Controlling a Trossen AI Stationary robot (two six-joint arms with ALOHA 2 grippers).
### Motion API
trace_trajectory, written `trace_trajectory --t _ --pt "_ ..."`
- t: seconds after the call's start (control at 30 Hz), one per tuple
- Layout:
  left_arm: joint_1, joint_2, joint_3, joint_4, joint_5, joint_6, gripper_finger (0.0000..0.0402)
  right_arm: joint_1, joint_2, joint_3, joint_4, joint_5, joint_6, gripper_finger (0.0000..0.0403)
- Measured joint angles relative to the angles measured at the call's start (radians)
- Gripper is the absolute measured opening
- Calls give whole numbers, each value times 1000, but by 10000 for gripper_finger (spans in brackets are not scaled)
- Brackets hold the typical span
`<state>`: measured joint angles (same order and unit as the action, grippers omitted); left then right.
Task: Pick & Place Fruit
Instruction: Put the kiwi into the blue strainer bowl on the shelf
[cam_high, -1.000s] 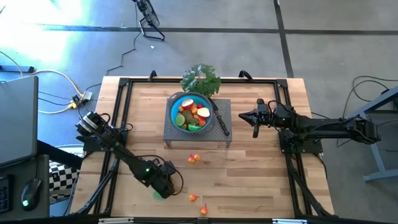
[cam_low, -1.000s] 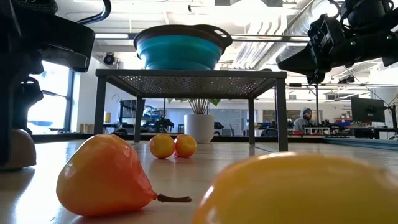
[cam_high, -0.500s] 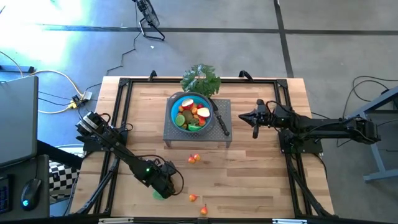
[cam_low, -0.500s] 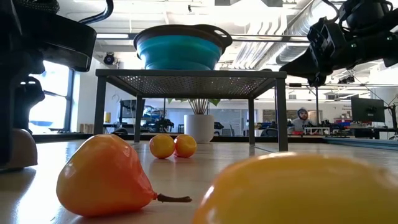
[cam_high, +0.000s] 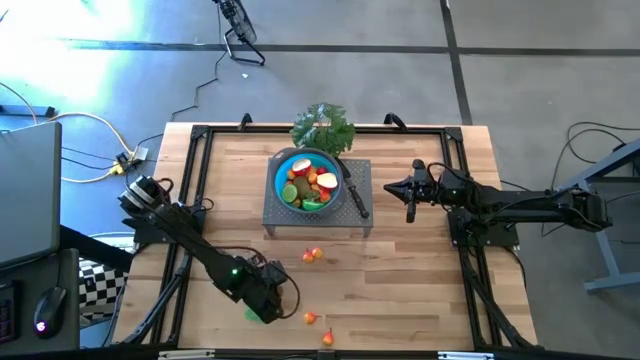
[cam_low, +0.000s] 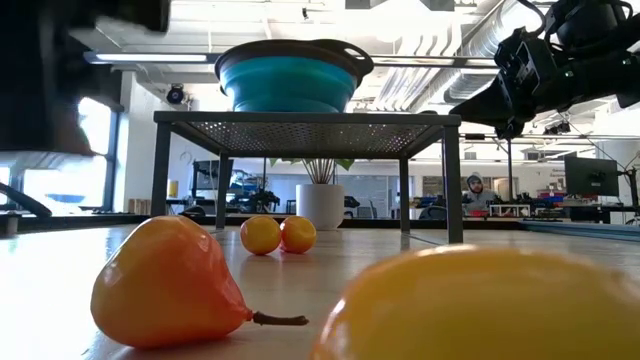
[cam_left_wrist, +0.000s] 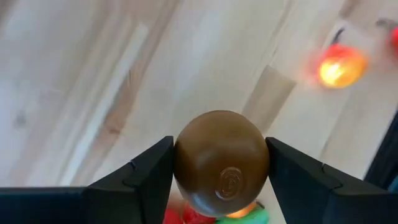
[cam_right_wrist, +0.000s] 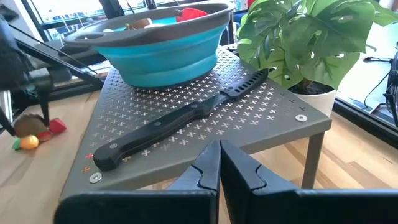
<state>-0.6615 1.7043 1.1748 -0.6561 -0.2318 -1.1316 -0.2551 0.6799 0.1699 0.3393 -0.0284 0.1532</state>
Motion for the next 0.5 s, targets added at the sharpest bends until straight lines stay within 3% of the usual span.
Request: trace_trajectory --t 0.13,0.5 --pt "24 -33 77 -69 -45 62 221 0 0 0 0 0 0 2" --pt "153 -33 340 -231 -51 381 221 0 0 0 6 0 -1 2"
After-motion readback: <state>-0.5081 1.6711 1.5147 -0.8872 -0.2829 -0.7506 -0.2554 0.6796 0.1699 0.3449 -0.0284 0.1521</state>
